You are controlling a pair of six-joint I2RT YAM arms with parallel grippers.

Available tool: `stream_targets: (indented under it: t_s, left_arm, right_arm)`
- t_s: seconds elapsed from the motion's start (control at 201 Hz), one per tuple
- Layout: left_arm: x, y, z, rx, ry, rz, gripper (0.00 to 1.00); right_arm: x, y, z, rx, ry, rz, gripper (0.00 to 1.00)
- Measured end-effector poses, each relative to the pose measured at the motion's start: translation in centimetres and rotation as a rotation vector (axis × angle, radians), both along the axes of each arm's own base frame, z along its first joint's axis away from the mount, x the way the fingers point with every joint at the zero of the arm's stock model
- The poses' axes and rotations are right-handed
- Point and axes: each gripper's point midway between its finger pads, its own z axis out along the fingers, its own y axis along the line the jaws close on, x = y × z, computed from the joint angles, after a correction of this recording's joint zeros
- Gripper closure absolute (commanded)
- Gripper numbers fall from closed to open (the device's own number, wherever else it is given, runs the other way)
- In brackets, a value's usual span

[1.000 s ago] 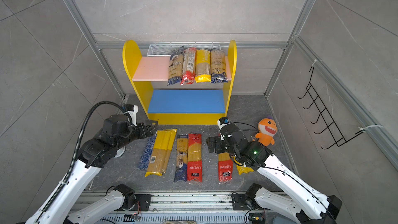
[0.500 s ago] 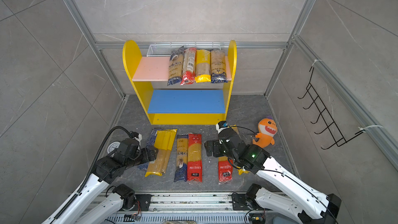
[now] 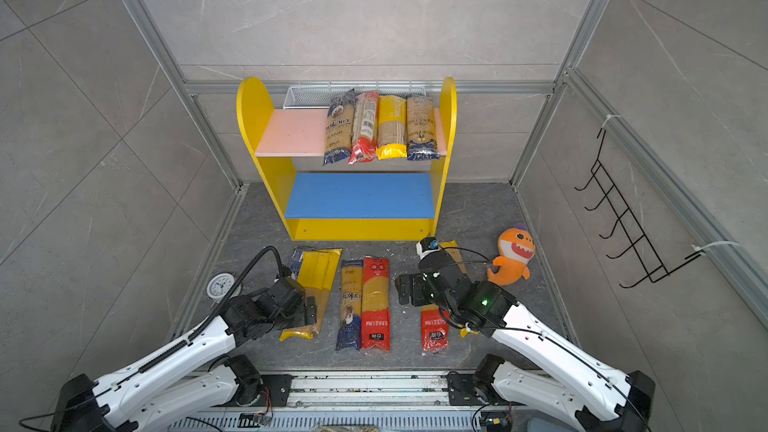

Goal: Place and organize the pasta boxes and bags onto the shelf
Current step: 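Grasp the yellow-topped spaghetti bag with the left gripper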

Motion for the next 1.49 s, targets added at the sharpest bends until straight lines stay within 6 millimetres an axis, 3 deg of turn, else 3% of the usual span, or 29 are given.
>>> stream_targets:
  t_s: [0.144,0.418,0.478,0.578,0.687,0.732,0.827,1.071,1.21,1.295,1.384,1.494]
  left_arm:
    - [-0.3,0.6,-2.4,0.054,0.035,0.03,0.0]
    - [0.2,0.3,-4.0,0.106,0.06,0.046,0.04]
    - [0.3,0.2,-4.1,0.115,0.063,0.046,0.13]
    - [0.4,-0.1,-4.0,0.116,0.059,0.039,0.37]
    - [0.7,-0.1,-3.5,0.11,0.034,0.032,0.79]
    - [0.8,-0.2,-3.1,0.092,0.02,0.043,0.89]
    - [0.8,-0.4,-2.2,0.052,0.0,0.043,1.0]
    - [-0.9,0.2,-1.4,0.038,0.045,0.02,1.0]
    - [-1.4,0.3,0.4,0.012,0.039,-0.001,1.0]
    - [-1.5,0.2,2.6,-0.017,0.009,-0.029,1.0]
    - [-1.4,0.0,6.1,-0.06,-0.05,-0.059,1.0]
    - [-1.5,0.3,11.9,-0.128,-0.147,-0.087,1.0]
  right_arm:
    - [0.0,0.0,0.0,-0.01,-0.005,0.01,0.0]
    - [-0.1,-0.3,-0.8,-0.038,-0.003,0.019,0.0]
    - [-0.2,-0.4,-1.1,-0.043,0.001,0.019,0.0]
    - [-0.2,-0.4,-1.0,-0.044,-0.004,0.018,0.0]
    - [-0.2,-0.6,-0.6,-0.036,-0.02,0.018,0.0]
    - [-0.2,-0.7,-0.4,-0.034,-0.026,0.015,0.0]
    - [-0.2,-0.8,-0.2,-0.031,-0.031,0.013,0.0]
    - [-0.2,-0.8,-0.2,-0.03,-0.031,0.014,0.0]
    - [-0.3,-0.7,-0.1,-0.024,-0.033,0.016,0.0]
    - [-0.4,-0.7,0.0,-0.016,-0.033,0.021,0.0]
    - [-0.5,-0.6,0.1,-0.012,-0.033,0.024,0.0]
    - [-0.5,-0.6,0.2,-0.008,-0.031,0.024,0.0]
